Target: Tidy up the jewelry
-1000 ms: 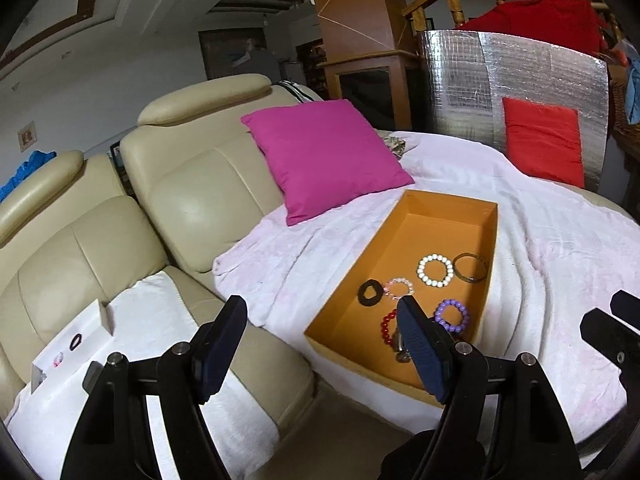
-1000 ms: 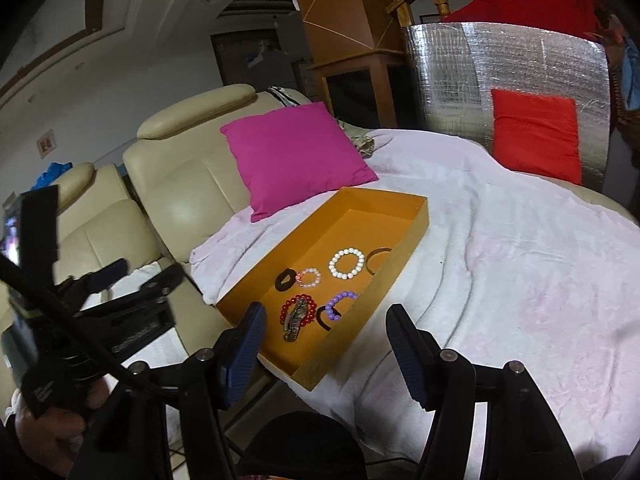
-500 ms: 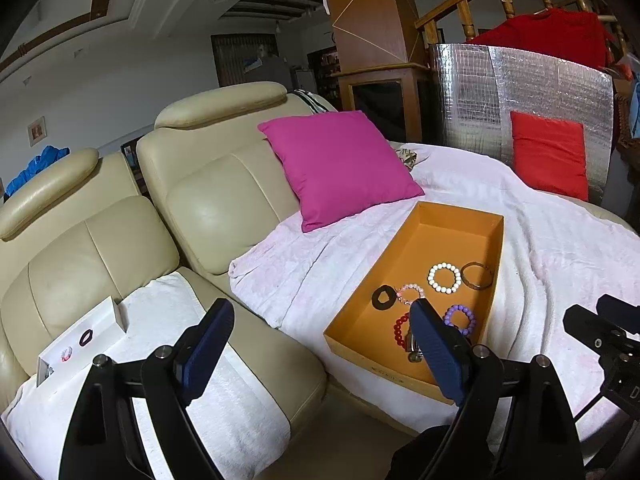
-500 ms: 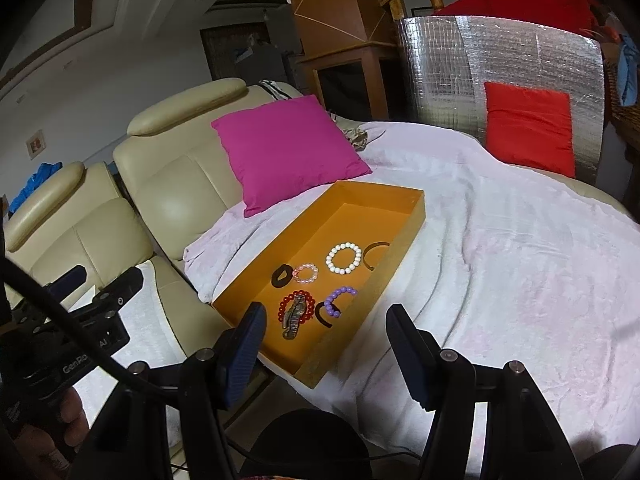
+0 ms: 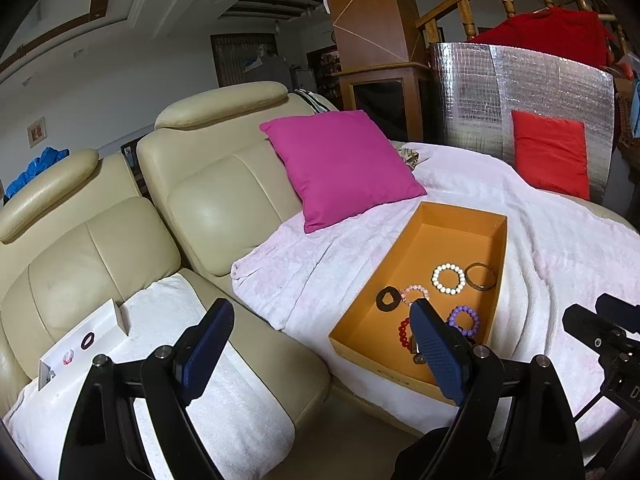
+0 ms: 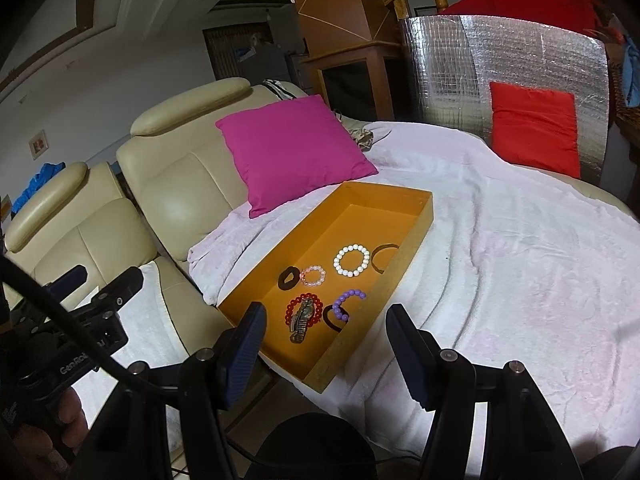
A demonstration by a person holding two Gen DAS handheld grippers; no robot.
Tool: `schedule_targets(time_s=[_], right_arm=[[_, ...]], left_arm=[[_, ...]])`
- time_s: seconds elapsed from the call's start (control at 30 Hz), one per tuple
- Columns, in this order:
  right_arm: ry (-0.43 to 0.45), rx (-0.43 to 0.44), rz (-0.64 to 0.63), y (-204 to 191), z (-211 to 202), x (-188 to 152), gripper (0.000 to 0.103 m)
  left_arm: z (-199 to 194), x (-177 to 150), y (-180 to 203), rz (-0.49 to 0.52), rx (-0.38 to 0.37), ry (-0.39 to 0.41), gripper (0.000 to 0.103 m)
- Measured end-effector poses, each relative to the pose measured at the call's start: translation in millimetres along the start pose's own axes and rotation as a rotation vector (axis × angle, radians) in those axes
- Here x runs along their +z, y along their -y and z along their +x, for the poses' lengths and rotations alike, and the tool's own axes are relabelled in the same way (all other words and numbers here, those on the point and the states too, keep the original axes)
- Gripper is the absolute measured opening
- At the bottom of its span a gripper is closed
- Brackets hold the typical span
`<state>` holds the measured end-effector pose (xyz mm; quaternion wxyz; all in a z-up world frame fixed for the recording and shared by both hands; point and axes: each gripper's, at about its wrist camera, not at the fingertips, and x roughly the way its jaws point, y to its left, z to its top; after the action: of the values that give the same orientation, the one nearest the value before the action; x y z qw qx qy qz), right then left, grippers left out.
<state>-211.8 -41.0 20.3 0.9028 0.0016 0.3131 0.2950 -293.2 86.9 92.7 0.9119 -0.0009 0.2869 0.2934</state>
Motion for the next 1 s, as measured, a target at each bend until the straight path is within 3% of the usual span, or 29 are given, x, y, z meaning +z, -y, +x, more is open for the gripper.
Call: schedule_targets(time_s=[1.0], right_arm=[[0.008,0.005,0.011,4.1,-0.9,-2.5,0.066]], left_arm=[[0.1,-0.9,3.0,0.015,-0.022,-0.017,0.090]])
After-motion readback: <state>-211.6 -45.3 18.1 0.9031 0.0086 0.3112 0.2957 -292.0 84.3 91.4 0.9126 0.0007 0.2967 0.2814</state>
